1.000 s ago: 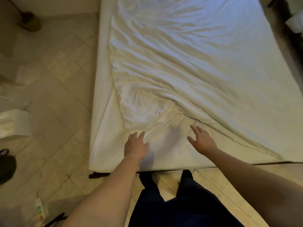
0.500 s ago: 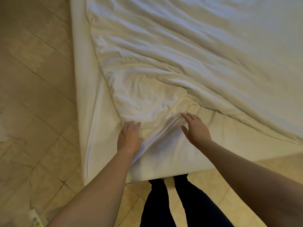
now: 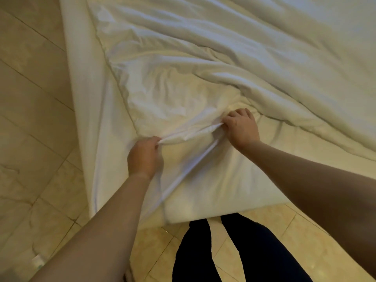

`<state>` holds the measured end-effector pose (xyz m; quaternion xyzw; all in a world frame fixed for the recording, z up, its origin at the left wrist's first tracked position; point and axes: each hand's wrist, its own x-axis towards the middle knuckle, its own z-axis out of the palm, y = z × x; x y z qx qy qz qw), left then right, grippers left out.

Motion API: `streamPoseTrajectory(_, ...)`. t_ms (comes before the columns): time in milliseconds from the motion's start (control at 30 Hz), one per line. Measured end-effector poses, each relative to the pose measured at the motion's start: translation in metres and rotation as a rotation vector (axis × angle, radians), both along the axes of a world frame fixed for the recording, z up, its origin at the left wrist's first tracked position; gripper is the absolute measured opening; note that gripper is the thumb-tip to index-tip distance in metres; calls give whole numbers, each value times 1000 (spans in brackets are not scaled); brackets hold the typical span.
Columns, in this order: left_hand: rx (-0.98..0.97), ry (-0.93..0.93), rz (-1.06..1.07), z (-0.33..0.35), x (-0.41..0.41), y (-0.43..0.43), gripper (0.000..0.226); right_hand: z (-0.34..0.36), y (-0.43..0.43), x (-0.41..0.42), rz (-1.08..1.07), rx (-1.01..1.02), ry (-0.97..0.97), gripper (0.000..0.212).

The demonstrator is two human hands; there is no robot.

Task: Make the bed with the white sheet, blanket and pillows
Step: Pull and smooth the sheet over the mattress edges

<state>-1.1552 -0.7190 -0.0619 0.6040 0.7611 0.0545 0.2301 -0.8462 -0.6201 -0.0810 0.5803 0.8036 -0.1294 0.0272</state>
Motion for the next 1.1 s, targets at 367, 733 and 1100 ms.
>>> streamPoseTrajectory(367,-289,256,-209,145,-66,-69,31,109,-77,-31,253,-502,219,19)
streamPoseTrajectory(733,-494,254,-192,177,-128,-161,25,149,-207,-99,117,-712,297,27)
streamPoseTrajectory(1100,-497,207,-11,134,-203,-260,33,115,-295,-191,185,-810,226,22)
